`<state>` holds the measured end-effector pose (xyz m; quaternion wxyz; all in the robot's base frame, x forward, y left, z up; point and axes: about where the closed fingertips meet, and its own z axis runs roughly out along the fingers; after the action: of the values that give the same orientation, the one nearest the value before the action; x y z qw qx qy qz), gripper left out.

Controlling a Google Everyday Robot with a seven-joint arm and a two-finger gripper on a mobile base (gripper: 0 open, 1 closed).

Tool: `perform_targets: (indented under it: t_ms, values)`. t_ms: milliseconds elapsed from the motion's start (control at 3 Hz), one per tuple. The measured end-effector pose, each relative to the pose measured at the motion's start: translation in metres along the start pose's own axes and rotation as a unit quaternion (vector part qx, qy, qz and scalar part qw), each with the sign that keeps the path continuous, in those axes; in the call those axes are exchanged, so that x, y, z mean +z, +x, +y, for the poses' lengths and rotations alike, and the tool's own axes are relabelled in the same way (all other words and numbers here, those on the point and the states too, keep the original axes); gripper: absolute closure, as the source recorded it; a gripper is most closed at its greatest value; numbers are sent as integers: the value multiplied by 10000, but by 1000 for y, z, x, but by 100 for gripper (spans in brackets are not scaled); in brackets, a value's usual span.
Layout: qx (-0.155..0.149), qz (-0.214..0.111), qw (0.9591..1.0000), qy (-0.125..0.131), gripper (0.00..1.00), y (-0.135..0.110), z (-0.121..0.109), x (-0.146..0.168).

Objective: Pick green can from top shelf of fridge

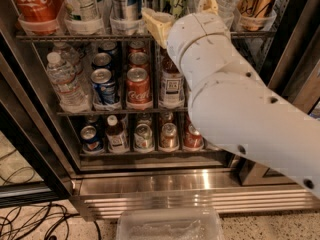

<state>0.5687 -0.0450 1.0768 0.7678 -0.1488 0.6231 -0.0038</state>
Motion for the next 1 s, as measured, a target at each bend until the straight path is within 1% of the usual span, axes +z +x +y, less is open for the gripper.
perform_targets:
  t_ms: [333,667,1000]
  values:
    - [51,6,10000,-80,29,-1,4,8]
    - [76,9,9999,-151,34,-2,8,16]
    - [79,16,9998,-190,37,-2,10,22]
